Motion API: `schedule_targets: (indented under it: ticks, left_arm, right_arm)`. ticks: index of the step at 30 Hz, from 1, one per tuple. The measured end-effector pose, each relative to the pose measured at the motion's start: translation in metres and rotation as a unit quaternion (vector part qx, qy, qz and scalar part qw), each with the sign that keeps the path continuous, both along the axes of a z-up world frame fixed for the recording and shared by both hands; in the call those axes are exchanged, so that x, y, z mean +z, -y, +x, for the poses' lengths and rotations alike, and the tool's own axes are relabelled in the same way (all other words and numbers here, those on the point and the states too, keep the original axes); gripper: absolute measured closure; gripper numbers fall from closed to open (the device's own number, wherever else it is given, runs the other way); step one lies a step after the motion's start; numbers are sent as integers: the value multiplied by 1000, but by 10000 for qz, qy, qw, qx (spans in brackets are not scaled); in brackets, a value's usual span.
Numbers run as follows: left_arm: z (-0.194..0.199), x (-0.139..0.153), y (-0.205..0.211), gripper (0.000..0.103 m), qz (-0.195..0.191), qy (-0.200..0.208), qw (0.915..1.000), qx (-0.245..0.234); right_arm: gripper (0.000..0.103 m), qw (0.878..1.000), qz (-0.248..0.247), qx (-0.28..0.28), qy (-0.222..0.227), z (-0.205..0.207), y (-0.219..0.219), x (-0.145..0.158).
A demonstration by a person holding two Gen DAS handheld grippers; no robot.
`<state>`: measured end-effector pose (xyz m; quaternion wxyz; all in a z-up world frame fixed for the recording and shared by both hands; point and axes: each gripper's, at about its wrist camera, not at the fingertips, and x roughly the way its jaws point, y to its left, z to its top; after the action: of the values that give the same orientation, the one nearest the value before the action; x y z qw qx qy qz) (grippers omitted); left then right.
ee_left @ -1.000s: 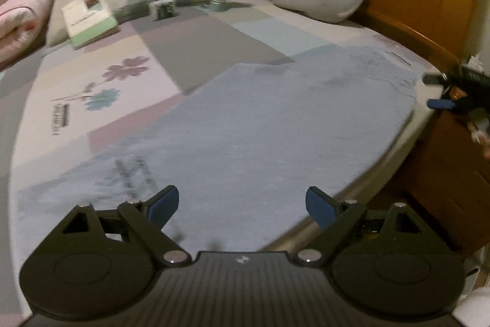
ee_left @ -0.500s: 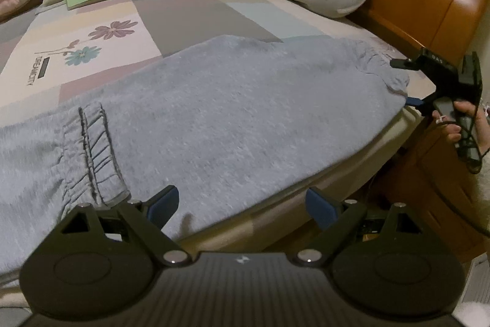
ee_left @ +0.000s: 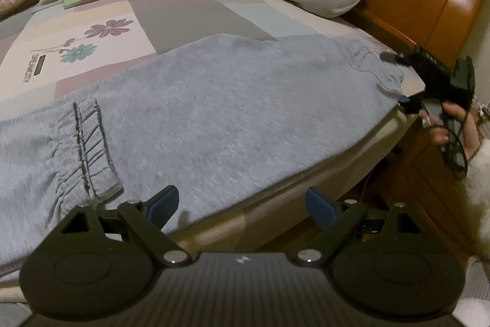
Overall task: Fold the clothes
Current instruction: 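Roll the right gripper and close it on the grey elastic cuffs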
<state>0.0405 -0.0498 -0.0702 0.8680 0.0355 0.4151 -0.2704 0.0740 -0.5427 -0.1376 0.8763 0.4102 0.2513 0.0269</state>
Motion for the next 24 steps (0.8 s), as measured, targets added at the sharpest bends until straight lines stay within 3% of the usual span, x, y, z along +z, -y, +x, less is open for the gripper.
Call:
schedule_targets:
  ticks: [20, 22, 24]
  left_arm:
    - [0, -5, -11, 13, -214, -120, 9995, 183]
    - [0, -6, -12, 13, -236, -140, 9994, 199]
    - [0, -6, -13, 13, -255, -152, 9993, 217]
  right_arm:
    - [0, 9985, 177, -56, 513, 11, 0, -12]
    - [2, 9983, 196, -82, 545, 11, 2, -13]
    - [10, 9980, 215, -108, 577, 12, 4, -14]
